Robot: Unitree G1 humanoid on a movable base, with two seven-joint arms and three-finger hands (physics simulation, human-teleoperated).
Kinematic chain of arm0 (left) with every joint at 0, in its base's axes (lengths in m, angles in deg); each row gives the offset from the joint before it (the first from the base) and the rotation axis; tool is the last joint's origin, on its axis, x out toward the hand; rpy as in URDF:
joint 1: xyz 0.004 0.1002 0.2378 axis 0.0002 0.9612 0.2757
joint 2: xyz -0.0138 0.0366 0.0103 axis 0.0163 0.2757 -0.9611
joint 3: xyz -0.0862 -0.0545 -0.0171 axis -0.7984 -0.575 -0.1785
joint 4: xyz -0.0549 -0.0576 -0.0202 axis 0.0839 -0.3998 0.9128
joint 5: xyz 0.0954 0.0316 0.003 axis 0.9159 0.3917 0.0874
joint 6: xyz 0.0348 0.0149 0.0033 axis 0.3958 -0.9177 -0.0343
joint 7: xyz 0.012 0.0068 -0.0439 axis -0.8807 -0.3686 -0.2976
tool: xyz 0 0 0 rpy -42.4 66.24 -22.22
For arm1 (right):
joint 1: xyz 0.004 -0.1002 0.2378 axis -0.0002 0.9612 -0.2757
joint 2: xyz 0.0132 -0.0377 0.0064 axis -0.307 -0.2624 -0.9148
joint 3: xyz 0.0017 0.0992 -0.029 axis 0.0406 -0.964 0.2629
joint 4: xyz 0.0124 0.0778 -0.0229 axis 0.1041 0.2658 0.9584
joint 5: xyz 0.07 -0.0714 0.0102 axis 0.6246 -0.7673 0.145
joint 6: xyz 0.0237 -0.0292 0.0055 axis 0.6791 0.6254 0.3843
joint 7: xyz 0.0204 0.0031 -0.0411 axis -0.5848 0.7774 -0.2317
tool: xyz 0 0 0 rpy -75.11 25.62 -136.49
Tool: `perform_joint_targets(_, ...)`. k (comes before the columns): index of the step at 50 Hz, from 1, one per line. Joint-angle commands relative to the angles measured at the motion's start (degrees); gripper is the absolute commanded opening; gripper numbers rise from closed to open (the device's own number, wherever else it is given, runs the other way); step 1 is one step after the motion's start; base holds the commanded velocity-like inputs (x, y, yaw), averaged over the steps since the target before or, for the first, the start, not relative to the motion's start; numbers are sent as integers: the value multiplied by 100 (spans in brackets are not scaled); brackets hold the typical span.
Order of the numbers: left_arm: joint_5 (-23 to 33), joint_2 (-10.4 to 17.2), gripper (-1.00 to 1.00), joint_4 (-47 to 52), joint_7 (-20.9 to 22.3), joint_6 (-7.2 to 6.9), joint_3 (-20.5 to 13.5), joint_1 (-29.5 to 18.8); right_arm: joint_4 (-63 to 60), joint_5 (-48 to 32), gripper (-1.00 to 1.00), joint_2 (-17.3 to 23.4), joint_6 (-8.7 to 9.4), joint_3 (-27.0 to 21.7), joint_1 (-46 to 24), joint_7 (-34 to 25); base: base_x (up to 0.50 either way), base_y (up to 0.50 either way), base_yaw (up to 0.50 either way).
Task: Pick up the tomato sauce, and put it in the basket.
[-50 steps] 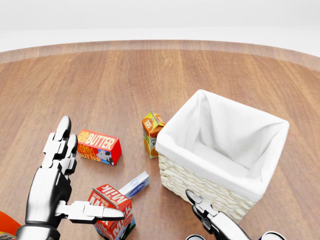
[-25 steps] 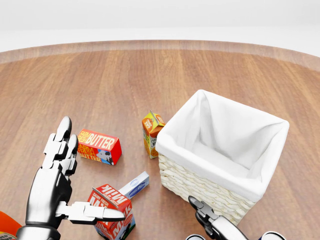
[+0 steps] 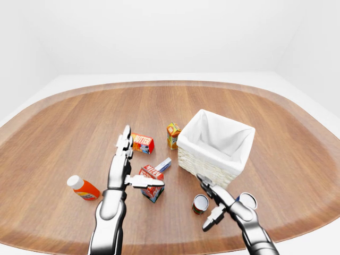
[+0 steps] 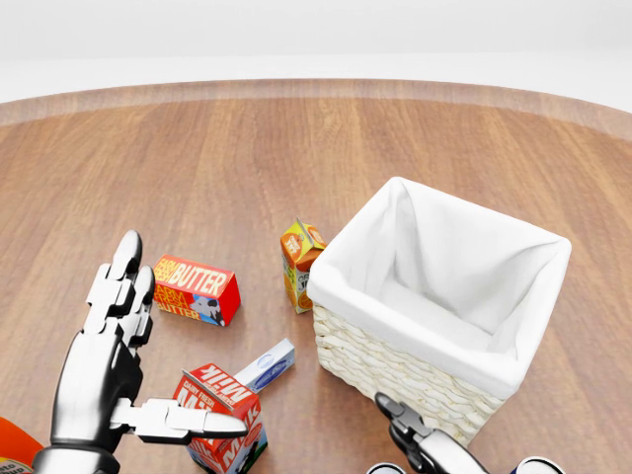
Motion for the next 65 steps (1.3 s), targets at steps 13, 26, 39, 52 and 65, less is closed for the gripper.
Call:
perform_joint_targets(13,13,-3,100,-44,3,0,29,16,447,-59,100,15,0,31,-190,125,0,0,0)
perform_joint_targets(26,16,-1,100,-47,12,0,41,25,393,-66,100,-1,0,57,-227,129,0,0,0)
perform_joint_targets(39,22,-2,100,-56,12,0,49,49,495,-100,100,-4,0,75,-298,173,0,0,0)
perform_joint_targets(52,16,-1,100,-67,16,0,42,43,811,-135,100,12,0,86,-405,254,0,0,0)
perform_joint_targets(65,29,-3,100,-62,12,0,55,49,850,-154,100,19,0,98,-405,262,0,0,0)
